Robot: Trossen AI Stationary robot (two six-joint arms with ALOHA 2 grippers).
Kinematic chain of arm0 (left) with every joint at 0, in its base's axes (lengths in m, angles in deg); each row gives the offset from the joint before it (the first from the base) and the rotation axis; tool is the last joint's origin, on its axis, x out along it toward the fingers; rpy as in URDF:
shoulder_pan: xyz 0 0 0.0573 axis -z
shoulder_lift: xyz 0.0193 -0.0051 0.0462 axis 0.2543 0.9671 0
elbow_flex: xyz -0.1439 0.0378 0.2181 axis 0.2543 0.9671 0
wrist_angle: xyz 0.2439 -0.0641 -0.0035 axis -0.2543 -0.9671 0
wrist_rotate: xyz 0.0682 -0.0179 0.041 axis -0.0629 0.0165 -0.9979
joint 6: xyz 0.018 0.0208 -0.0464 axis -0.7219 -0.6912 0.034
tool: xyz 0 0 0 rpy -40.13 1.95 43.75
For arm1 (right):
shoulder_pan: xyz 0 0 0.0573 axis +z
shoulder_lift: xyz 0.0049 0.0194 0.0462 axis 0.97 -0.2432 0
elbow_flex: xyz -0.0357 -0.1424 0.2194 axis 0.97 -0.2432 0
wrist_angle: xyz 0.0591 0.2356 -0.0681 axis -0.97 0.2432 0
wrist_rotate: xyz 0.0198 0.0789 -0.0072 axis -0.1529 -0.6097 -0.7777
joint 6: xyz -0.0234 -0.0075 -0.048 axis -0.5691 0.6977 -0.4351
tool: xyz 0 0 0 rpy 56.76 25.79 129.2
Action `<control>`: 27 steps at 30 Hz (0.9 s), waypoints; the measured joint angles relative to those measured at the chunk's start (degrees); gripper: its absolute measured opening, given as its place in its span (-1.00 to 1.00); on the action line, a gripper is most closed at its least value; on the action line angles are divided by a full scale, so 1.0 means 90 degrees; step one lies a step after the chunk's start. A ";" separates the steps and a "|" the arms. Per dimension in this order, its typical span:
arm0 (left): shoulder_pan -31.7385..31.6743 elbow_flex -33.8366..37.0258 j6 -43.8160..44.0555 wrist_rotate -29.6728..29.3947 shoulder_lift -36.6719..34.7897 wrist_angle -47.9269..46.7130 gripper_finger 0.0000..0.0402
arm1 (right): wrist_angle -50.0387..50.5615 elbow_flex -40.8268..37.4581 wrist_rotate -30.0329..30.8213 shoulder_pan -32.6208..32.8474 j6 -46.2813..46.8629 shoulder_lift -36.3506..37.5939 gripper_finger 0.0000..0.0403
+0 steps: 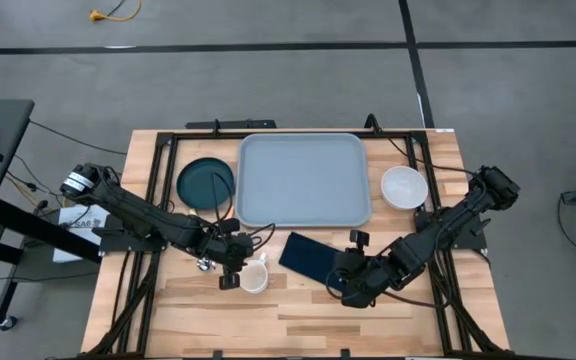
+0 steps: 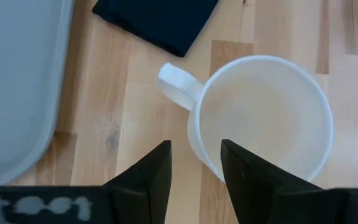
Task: Set up tray
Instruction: Put the white mug on the gray table tray
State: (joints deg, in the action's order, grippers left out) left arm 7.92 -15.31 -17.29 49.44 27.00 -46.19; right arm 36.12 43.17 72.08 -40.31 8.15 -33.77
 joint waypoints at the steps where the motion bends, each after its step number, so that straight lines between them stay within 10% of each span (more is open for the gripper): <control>1: 0.0000 0.0000 -0.0020 0.0036 -0.0001 0.0026 -0.37 | -0.0003 0.0000 0.0000 0.0000 0.0000 0.0000 -0.49; 21: -0.0396 0.0010 -0.0140 0.0370 0.0498 0.0142 -0.39 | -0.0124 0.0000 -0.0032 0.0000 0.0107 0.0000 -0.49; 27: -0.0447 0.0010 -0.0162 0.0756 0.0525 0.0118 -0.77 | -0.0122 0.0000 -0.0034 0.0000 0.0106 0.0000 -0.49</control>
State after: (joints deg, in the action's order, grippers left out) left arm 3.90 -15.22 -18.76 56.24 31.72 -45.13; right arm 35.02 43.17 71.78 -40.31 9.10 -33.77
